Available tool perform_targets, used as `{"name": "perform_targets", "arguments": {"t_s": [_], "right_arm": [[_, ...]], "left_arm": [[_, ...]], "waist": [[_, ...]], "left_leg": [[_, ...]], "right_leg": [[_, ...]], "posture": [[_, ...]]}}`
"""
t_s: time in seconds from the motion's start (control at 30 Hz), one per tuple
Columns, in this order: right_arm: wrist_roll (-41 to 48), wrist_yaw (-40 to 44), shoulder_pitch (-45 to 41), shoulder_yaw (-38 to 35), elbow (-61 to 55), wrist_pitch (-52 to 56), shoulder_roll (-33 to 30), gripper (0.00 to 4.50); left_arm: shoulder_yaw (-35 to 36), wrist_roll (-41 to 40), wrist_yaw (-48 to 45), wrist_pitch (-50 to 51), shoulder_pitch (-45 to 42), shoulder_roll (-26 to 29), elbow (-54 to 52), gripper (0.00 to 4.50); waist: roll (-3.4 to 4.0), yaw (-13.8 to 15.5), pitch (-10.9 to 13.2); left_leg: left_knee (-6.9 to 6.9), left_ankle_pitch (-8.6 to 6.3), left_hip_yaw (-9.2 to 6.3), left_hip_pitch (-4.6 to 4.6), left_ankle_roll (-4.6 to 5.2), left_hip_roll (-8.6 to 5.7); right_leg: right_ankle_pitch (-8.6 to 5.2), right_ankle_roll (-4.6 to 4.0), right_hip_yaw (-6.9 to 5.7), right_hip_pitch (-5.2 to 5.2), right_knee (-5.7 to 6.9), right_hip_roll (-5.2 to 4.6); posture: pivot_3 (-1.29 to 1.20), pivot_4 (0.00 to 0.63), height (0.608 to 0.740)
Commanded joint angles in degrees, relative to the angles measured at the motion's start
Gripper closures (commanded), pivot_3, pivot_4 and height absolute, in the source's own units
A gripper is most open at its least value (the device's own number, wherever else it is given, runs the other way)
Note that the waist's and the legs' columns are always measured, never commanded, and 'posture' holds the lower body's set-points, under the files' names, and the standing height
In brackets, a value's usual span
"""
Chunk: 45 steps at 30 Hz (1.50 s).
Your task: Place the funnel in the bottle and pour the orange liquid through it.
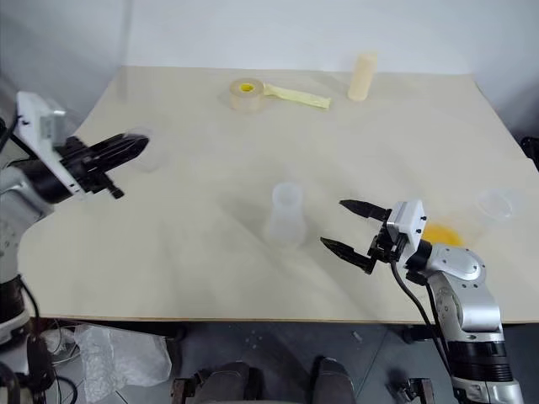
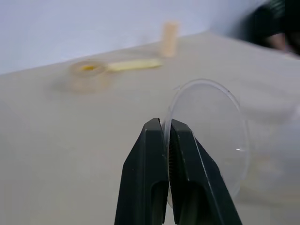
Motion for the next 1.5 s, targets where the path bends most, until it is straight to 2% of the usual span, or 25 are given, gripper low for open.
{"name": "perform_targets", "arguments": {"t_s": [0.03,0.13,0.4,0.53,0.73,0.83,1.0,1.33,1.5], "right_arm": [[0.67,-1.17,0.92,-1.31,-2.64,-0.87,0.05,0.0],[0.27,-2.45,2.41,-1.27,-3.92,-1.27,0.5,0.0],[0.24,-5.97,6.72,-2.0,-8.41,-1.97,1.29,0.0],[0.68,-6.85,8.27,-2.34,-10.58,-2.78,1.52,0.0],[0.68,-8.12,9.3,-2.54,-12.37,-2.82,1.07,0.0],[0.56,-8.93,10.18,-2.43,-13.57,-2.73,1.29,0.0],[0.4,-10.95,12.04,-1.97,-15.88,-2.34,1.71,0.0],[-0.15,-13.85,13.37,-1.06,-17.97,-1.78,2.18,0.0],[-0.18,-14.84,13.97,-1.04,-18.69,-1.6,2.05,0.0]], "left_arm": [[-2.71,-3.94,-2.9,3.87,-5.97,-0.66,2.7,4.47],[-4.66,-5.54,-4.57,4.85,-12.67,-3.61,7.28,4.47],[-5.45,-10.65,-4.87,17.19,-30.2,-10.03,23.49,4.47],[-8.7,-9.26,-5.81,25.03,-36.46,-9.84,30.65,4.47],[-17.22,-5.86,-11.24,33.06,-44.35,-9.48,39.1,4.47],[-21.9,-5.32,-15.65,37.8,-47.37,-8.78,42.06,4.47],[-25.67,-3.98,-20.58,39.0,-49.96,-9.28,44.93,4.47],[-35.24,1.41,-29.06,36.18,-50.44,-9.54,45.89,4.47],[-37.6,4.98,-31.18,32.69,-50.47,-11.24,48.5,4.47]], "waist": [[-0.01,-0.21,0.0],[-0.01,-0.17,0.01],[-0.05,0.09,0.03],[-0.06,-0.01,0.04],[-0.07,0.05,0.04],[-0.1,0.07,0.07],[-0.11,-0.02,0.08],[-0.11,0.08,0.09],[-0.11,0.12,0.09]], "left_leg": [[-0.01,-0.01,0.02,-0.02,-0.01,0.01],[0.0,-0.01,0.03,-0.07,-0.02,0.02],[0.12,0.0,0.08,-0.09,0.0,-0.01],[0.07,0.0,0.09,-0.09,0.0,-0.01],[0.08,0.01,0.18,-0.09,0.0,-0.01],[0.09,0.01,0.17,-0.09,0.0,-0.01],[0.06,0.01,0.22,-0.14,0.0,-0.01],[0.09,0.01,0.27,-0.29,0.0,-0.01],[0.26,0.03,0.33,-0.81,0.03,-0.02]], "right_leg": [[0.0,0.0,-0.01,-0.04,-0.02,0.04],[0.0,0.0,-0.03,-0.05,-0.04,0.07],[0.0,0.01,0.03,-0.01,-0.06,0.05],[0.0,0.01,0.0,-0.04,-0.06,0.07],[0.0,0.01,0.04,-0.05,-0.06,0.08],[0.0,0.01,0.05,-0.06,-0.06,0.08],[-0.01,0.02,0.09,-0.14,-0.06,0.08],[-0.01,0.02,0.14,-0.33,-0.02,0.08],[-0.01,0.02,0.18,-0.86,0.22,0.07]], "posture": [[0.0,0.15,0.74],[0.0,0.15,0.74],[0.0,0.15,0.74],[0.0,0.15,0.74],[0.0,0.15,0.74],[0.0,0.15,0.74],[0.0,0.15,0.74],[0.0,0.15,0.74],[0.0,0.15,0.74]]}}
